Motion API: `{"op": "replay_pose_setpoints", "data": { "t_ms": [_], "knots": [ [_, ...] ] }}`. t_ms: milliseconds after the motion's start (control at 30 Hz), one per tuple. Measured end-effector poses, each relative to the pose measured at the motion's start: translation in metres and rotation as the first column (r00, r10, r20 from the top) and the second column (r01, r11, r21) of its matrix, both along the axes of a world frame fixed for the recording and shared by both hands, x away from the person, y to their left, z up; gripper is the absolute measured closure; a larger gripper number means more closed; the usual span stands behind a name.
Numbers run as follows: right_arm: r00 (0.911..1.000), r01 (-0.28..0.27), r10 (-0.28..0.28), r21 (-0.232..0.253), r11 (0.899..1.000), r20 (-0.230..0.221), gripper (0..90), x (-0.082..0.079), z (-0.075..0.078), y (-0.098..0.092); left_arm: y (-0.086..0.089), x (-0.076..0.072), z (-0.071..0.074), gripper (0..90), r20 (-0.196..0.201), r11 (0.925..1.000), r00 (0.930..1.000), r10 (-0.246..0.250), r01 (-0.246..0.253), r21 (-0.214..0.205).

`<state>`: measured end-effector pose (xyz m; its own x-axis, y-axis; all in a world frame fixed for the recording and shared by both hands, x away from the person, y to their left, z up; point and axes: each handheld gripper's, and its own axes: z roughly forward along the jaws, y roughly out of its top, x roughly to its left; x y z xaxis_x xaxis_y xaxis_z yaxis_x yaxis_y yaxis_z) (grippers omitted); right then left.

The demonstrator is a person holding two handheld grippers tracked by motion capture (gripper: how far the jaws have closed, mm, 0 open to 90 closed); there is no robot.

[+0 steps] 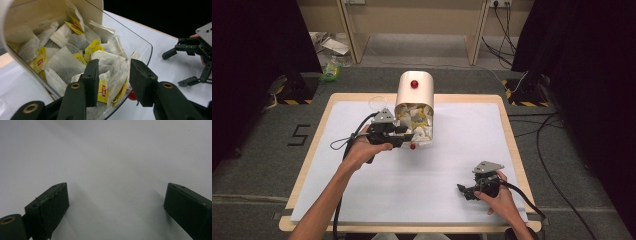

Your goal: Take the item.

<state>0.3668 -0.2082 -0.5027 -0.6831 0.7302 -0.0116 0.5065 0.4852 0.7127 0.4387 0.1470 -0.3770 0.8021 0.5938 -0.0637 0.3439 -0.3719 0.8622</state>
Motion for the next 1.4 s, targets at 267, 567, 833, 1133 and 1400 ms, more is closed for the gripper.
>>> {"op": "replay_pose_setpoints", "data": {
  "t_ms": [267, 567, 833, 1133, 1400],
  "knots": [
    [1.0000, 0.000, 0.000, 0.000, 1.000, 0.001, 6.6, 0.000, 0.000, 0.000, -0.002, 0.005, -0.004, 71.7, -0.030, 0.9997, 0.9995, 0.006, -0.005, 0.025],
    [1.0000, 0.000, 0.000, 0.000, 1.000, 0.001, 6.6, 0.000, 0.000, 0.000, -0.006, 0.005, -0.008, 88.0, -0.036, 0.9996, 0.9993, -0.007, 0.008, 0.027],
    [1.0000, 0.000, 0.000, 0.000, 1.000, 0.000, 6.6, 0.000, 0.000, 0.000, -0.002, 0.000, 0.001, 89.6, 0.005, 0.9997, 0.9999, 0.013, -0.013, -0.019],
    [1.0000, 0.000, 0.000, 0.000, 1.000, 0.000, 6.6, 0.000, 0.000, 0.000, 0.004, -0.003, 0.019, 89.6, 0.052, 0.9973, 0.9979, 0.037, -0.034, -0.065],
    [1.0000, -0.001, 0.001, 0.000, 1.000, 0.001, 6.6, 0.000, 0.000, 0.000, 0.009, -0.008, 0.035, 89.5, 0.087, 0.9953, 0.9952, 0.044, -0.036, -0.090]
  ]
}}
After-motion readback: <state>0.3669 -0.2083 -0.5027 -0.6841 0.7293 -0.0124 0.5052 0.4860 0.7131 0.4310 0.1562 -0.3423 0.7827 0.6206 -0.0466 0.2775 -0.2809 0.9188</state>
